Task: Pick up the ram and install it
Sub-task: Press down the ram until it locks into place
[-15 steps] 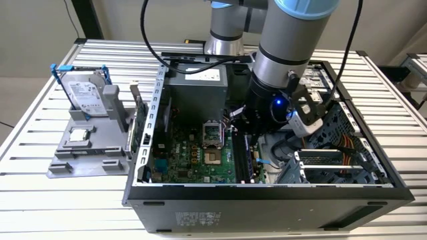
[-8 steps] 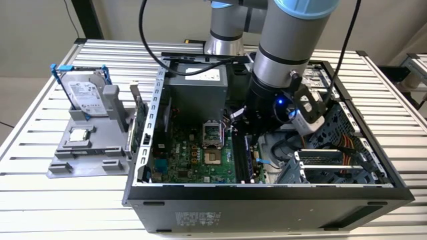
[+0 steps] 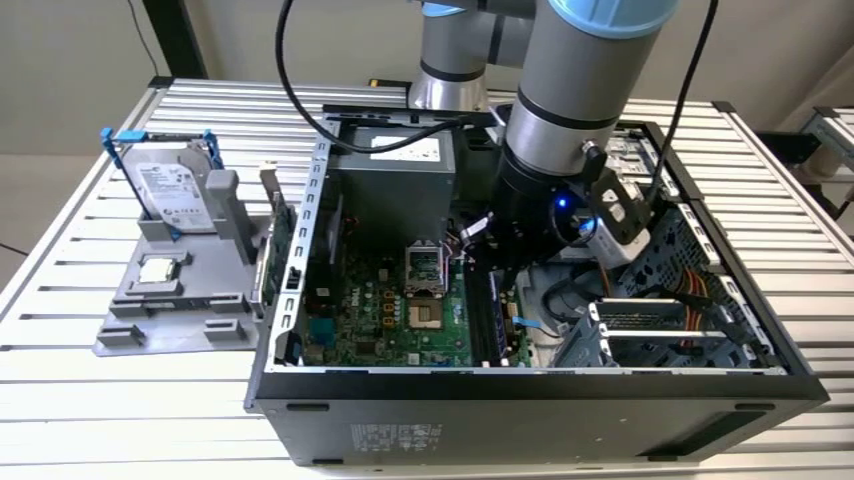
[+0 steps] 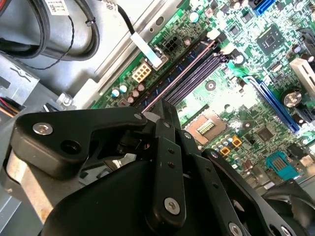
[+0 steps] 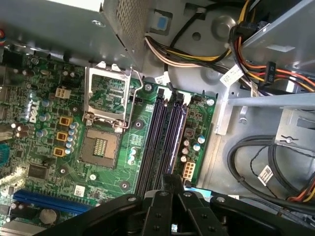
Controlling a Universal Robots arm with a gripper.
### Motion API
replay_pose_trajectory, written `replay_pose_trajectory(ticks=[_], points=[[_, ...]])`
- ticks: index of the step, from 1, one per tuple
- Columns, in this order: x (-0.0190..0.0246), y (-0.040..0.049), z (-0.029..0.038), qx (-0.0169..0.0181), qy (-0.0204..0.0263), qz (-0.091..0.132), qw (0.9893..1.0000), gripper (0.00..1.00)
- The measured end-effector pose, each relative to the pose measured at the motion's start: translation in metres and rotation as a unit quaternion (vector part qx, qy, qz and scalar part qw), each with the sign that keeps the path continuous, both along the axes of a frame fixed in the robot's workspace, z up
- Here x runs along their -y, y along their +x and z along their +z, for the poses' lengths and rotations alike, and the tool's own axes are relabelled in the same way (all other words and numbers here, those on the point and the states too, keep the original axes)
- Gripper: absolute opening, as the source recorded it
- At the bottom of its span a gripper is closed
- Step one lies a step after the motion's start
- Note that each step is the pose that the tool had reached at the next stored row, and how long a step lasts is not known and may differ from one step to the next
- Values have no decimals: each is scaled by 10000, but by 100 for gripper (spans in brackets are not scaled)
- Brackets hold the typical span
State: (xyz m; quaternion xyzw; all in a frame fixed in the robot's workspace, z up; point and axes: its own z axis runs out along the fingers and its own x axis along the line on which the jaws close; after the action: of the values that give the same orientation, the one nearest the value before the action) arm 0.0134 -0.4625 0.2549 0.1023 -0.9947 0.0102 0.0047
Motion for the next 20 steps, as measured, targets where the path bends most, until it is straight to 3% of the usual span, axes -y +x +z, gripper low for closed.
replay_pose_trajectory(ticks=[13, 20], points=[[-3, 0, -2, -32, 5, 227, 9997, 0], [-4, 0, -2, -51, 5, 456, 9989, 0]])
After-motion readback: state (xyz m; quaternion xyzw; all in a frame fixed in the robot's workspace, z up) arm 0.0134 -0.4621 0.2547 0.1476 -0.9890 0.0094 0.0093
